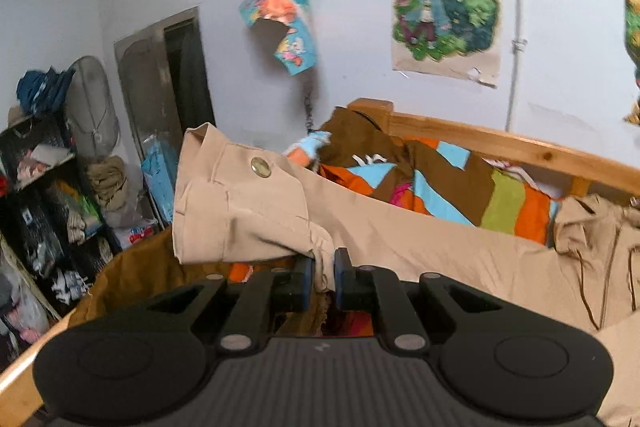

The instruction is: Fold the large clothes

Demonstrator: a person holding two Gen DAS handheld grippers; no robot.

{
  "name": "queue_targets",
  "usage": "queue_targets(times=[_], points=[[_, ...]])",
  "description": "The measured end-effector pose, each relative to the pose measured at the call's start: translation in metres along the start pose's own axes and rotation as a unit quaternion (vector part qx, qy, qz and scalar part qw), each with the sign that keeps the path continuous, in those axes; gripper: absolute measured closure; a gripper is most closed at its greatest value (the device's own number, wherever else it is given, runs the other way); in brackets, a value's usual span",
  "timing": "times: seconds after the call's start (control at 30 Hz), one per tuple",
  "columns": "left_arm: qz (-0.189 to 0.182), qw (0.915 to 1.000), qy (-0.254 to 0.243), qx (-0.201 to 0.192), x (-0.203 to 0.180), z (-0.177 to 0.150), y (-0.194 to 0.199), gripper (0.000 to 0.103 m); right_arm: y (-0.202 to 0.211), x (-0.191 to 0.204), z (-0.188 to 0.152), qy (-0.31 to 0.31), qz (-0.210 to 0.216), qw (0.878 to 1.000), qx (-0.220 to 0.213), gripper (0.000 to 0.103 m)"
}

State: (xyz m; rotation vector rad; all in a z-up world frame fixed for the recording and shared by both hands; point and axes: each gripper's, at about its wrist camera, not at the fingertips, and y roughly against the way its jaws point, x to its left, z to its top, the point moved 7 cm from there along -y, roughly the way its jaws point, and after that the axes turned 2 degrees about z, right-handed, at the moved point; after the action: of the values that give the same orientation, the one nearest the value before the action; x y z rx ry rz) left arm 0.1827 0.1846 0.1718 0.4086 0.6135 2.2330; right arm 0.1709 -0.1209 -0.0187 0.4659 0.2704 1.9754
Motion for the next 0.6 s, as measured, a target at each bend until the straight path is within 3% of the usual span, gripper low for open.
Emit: queue_targets(times=[0.1, 0.37, 0.47, 0.6], points=[[-0.015, 0.9996, -0.021, -0.005, -0.01, 0.003, 0.016, 0.092, 0.003, -0.004, 0.003, -0.006, -0.002, 1.0, -0.005, 0.001], [-0.07, 0.9931, -0.061, -0.072, -0.059, 0.035, 0.053, 0.092, 0.004, -0.006, 0.005, -0.01, -0.002, 1.0, -0.01, 0.001], [-0.118, 0.9817, -0.086, -0.122, -0.093, 0.042, 0.064, 0.092, 0.004, -0.007, 0.005, -0.011, -0.004, 1.0, -0.01, 0.001], [-0.212, 0.956, -0.121, -0.163, -0.151, 0.047, 0.079, 0.092, 0.004, -0.022, 0.005, -0.014, -0.029, 0.999, -0.016, 0.001]])
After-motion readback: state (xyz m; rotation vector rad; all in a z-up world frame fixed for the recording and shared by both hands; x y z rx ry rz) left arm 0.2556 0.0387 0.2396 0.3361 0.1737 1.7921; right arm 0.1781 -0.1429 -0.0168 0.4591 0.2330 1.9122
